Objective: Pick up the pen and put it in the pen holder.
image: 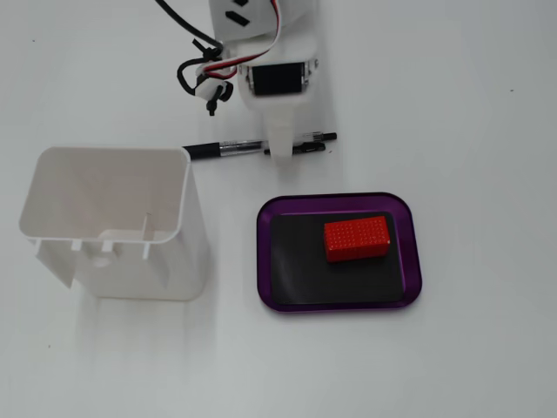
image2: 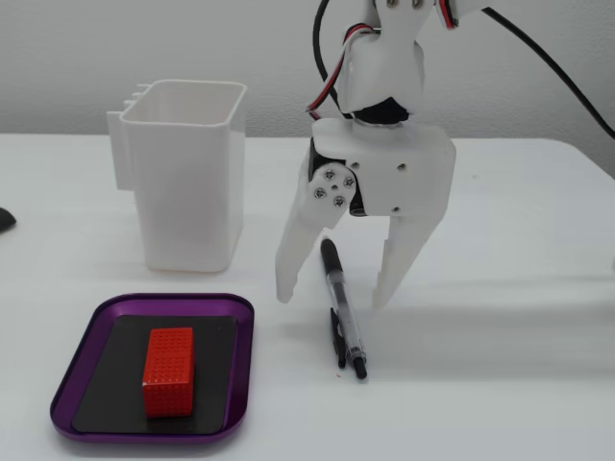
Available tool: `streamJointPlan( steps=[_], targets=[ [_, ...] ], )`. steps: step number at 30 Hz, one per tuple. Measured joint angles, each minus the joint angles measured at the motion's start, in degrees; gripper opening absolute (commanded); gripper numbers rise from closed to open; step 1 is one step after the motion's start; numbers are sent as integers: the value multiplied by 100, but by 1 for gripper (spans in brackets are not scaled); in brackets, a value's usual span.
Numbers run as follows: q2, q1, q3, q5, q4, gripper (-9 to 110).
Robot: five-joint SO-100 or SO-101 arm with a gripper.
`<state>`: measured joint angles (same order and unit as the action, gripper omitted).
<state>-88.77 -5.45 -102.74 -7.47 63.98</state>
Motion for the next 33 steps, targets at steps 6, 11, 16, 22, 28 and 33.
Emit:
streamJointPlan(
  steps=[6,11,16,22,28,33],
  targets=[
    [0,-308,-466,-18,-396,24],
    [-35,-246,-853,-26,-633,24],
    [-35,-246,-879,-26,-650,24],
    [-35,-290,-879,-26,-747,17],
    [-44,-290,-896,-26,-896,6],
    [-44,-290,-896,-26,-896,-1]
  ],
)
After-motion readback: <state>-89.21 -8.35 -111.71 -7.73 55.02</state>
